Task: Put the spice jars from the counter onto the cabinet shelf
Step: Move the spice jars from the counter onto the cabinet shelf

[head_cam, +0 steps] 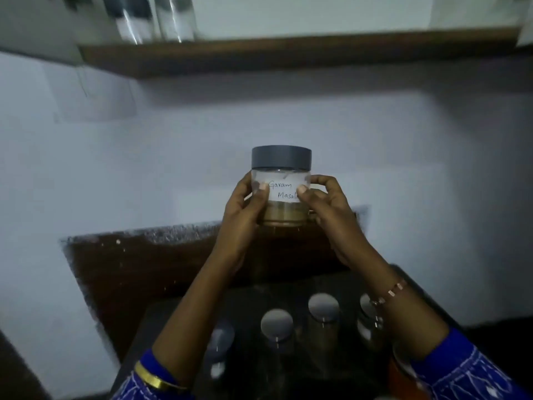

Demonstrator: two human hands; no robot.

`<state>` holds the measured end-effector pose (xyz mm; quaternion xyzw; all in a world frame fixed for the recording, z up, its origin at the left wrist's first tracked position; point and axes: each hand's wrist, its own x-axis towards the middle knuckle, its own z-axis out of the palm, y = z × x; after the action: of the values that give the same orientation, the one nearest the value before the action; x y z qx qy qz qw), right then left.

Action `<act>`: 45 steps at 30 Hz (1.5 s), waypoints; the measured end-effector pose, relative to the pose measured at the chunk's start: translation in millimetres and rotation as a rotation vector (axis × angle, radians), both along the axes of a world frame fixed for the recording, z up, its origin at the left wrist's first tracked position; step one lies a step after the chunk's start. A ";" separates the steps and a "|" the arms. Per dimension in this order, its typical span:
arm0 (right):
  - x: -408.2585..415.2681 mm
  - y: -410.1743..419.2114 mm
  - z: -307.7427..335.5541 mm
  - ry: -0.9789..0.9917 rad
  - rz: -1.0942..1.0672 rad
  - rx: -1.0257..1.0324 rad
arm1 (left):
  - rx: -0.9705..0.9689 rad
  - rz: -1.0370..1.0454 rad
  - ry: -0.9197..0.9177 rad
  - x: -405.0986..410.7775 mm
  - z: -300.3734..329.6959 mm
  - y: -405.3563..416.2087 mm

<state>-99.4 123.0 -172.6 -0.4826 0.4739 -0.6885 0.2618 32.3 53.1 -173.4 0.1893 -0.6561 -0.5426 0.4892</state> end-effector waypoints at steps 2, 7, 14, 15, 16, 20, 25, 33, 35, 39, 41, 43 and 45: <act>-2.9 -8.3 37.9 0.095 -0.040 -0.079 | -0.171 0.111 -0.045 -4.2 39.1 -9.2; -10.3 -29.6 115.8 0.215 -0.098 -0.242 | -0.398 0.185 -0.033 -4.8 125.9 -25.1; -14.7 -66.6 191.1 0.358 -0.106 -0.359 | -0.419 0.300 0.123 -20.4 206.0 -49.8; -15.2 -72.8 200.7 0.379 -0.131 -0.364 | -0.434 0.323 0.122 -22.4 214.5 -55.4; -15.4 -78.9 209.4 0.404 -0.154 -0.366 | -0.449 0.336 0.117 -23.9 222.2 -61.4; -16.8 -107.0 231.0 0.518 -0.226 -0.316 | -0.578 0.404 0.013 -24.7 241.5 -87.4; -17.2 -140.9 244.8 0.592 -0.203 -0.257 | -0.610 0.494 -0.111 -24.0 252.2 -125.2; -25.0 -190.4 263.8 0.702 -0.294 -0.090 | -0.454 0.591 -0.232 -32.7 266.9 -175.9; -28.4 -203.8 269.9 0.784 -0.364 -0.008 | -0.469 0.675 -0.391 -35.2 269.4 -188.8; -26.4 -223.9 275.9 0.989 -0.517 0.128 | -0.578 0.854 -0.706 -44.2 275.8 -199.6; -24.6 -230.1 279.4 1.023 -0.528 0.169 | -0.554 0.822 -0.811 -42.4 283.9 -202.4; -25.1 -236.9 284.4 1.029 -0.508 0.201 | -0.524 0.782 -0.878 -39.6 290.6 -208.3; -26.8 -238.6 288.5 1.032 -0.477 0.232 | -0.513 0.779 -0.924 -40.6 294.4 -214.1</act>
<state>-126.2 -115.6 115.9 -0.6038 0.7083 -0.3475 -0.1140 -8.3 -161.0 121.0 0.5039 -0.7907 -0.0153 0.3474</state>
